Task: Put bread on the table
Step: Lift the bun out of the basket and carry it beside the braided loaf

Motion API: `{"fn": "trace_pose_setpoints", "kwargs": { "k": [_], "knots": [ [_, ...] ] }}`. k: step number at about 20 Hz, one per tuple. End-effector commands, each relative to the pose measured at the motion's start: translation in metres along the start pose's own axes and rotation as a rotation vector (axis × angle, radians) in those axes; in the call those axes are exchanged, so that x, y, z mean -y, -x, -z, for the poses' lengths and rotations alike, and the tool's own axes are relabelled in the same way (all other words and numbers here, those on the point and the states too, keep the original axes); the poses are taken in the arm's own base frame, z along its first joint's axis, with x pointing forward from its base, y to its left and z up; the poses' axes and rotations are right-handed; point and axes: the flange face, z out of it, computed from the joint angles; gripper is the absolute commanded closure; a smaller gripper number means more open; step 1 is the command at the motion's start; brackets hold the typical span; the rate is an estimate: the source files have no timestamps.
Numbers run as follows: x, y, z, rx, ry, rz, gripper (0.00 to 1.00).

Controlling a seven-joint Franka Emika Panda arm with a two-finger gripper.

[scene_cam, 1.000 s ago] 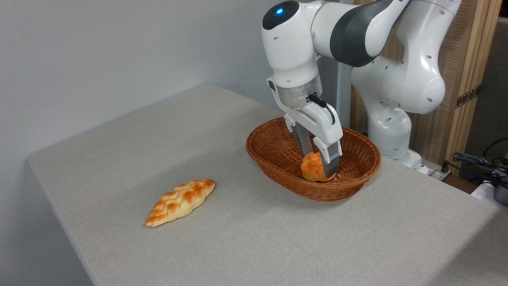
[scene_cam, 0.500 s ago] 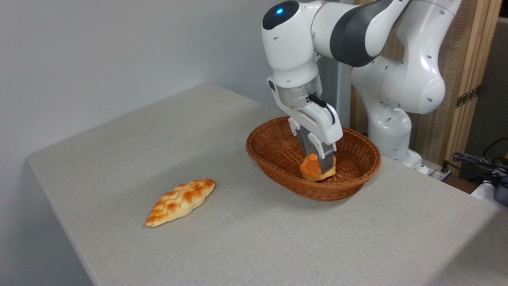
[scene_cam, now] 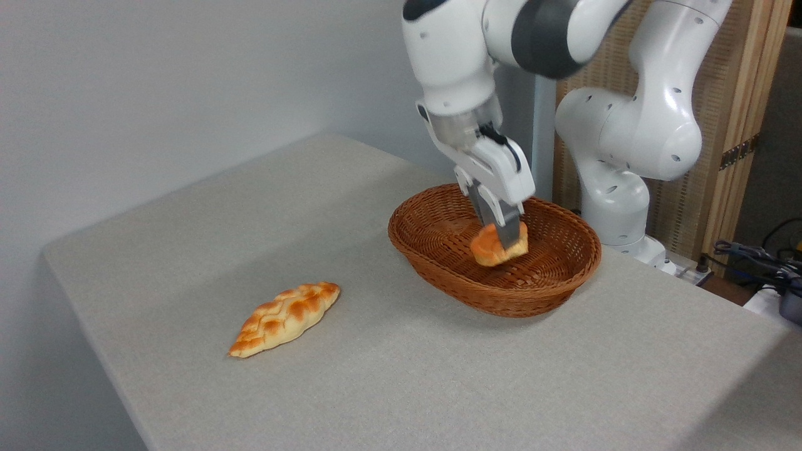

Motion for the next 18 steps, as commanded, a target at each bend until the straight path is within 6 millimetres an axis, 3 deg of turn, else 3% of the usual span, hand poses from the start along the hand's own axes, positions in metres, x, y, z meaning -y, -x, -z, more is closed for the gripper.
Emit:
{"fn": "trace_pose_setpoints", "kwargs": {
  "k": [1, 4, 6, 8, 10, 14, 16, 17, 18],
  "knots": [
    [0.020, -0.008, 0.062, -0.125, 0.005, 0.012, 0.62],
    [0.049, -0.023, 0.091, -0.168, -0.014, 0.005, 0.63],
    [0.082, -0.033, 0.109, -0.179, -0.048, 0.033, 0.63],
    [0.113, -0.036, 0.115, -0.202, -0.083, 0.069, 0.62],
    [0.134, -0.046, 0.105, -0.215, -0.122, 0.084, 0.59],
    [0.177, -0.079, 0.063, -0.206, -0.177, 0.105, 0.50],
    [0.189, -0.088, 0.044, -0.191, -0.184, 0.107, 0.37],
    [0.193, -0.090, 0.038, -0.184, -0.185, 0.108, 0.12],
    [0.193, -0.092, 0.036, -0.181, -0.184, 0.107, 0.00]
  ]
}}
